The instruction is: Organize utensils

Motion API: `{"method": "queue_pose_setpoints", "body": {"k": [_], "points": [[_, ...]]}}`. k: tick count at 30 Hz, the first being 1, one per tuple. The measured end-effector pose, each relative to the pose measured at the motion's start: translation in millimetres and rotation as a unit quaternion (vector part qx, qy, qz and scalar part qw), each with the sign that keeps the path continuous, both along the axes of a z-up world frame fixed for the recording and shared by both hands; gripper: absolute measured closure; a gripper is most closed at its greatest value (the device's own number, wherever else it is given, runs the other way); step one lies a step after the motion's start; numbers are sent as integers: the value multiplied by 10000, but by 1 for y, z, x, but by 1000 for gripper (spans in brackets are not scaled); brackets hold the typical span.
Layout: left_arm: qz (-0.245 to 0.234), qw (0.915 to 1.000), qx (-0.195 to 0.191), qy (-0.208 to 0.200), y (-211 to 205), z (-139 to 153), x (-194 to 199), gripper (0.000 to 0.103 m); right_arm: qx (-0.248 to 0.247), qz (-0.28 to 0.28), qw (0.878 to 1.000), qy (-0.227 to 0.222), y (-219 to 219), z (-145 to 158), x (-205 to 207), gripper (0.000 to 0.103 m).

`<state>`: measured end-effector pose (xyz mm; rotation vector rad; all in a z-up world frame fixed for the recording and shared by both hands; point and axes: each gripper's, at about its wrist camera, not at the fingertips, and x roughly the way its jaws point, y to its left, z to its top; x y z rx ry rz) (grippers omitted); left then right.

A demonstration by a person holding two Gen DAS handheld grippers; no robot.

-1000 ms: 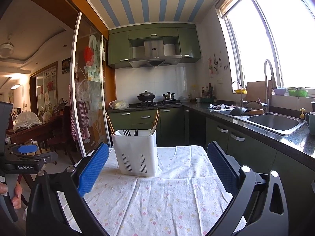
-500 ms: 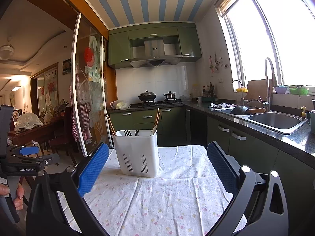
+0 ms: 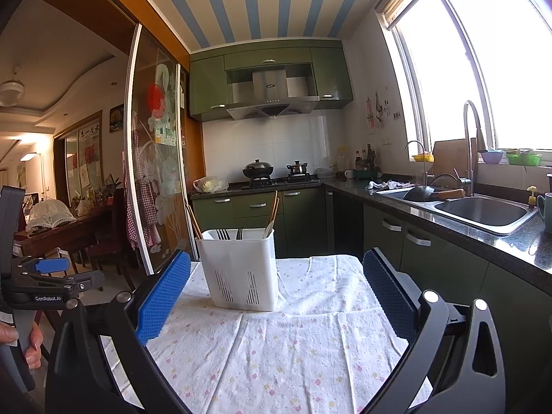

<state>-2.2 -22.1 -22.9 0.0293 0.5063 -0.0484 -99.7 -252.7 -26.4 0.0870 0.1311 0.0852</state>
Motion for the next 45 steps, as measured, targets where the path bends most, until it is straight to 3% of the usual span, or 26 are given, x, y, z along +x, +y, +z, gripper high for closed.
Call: {"method": "queue_pose_setpoints", "body": {"k": [14,31,39,45], "points": [[307,9994,145,-2,3,-3,2,6,4,-8,10000,0,1,0,1,4],[303,9995,110,11,7,-2,2,6,2,-1,10000,21,1,-2,1,4],[202,9997,104,82,5,0,3,6,-2,-6,10000,33,1,-3,1,4],[-98,9998,-117,153,7,-1,7,6,-3,-25,10000,45,2,-5,2,4]]}}
